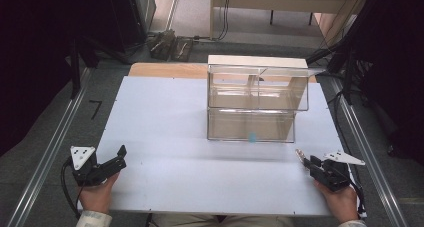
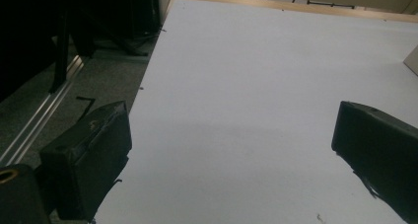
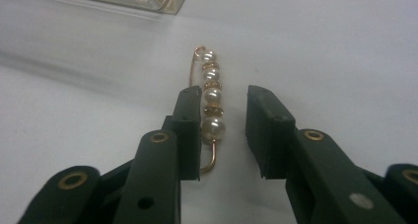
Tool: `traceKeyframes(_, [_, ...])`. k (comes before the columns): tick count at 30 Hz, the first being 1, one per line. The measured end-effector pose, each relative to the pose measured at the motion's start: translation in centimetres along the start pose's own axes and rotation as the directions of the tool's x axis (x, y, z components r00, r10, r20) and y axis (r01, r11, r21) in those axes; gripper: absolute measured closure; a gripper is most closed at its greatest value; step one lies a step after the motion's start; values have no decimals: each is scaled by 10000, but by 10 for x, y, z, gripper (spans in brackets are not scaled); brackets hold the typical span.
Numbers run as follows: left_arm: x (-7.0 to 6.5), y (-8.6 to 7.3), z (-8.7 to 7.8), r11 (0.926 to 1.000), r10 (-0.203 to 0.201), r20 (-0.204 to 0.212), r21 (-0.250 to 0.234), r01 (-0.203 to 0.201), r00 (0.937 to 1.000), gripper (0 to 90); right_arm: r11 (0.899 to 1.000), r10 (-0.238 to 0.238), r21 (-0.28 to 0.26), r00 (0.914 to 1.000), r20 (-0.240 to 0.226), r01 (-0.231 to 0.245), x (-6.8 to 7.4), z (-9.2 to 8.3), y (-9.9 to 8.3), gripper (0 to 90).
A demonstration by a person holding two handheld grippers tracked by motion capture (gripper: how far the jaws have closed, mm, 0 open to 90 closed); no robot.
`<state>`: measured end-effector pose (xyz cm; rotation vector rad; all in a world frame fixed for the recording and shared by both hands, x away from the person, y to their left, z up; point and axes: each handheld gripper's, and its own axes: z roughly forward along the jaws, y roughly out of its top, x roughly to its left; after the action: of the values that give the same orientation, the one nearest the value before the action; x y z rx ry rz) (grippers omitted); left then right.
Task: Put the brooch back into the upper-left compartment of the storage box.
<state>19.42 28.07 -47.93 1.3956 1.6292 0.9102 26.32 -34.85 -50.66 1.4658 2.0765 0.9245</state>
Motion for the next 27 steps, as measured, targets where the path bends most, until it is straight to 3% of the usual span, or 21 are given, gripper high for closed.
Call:
traceKeyframes(13, [0,0,0,10000,2,-16,21,-2,10000,12,9999,-82,78,9999,106,81,4,0,0,766])
traceKeyframes(25, [0,0,0,10000,7,-13,25,-7,10000,12,9998,-160,72,9999,48,159,4,0,0,784])
traceKeyframes(27, [0,0,0,10000,-11,-25,26,11,10000,12,9994,-275,-199,9996,117,278,5,-2,2,785])
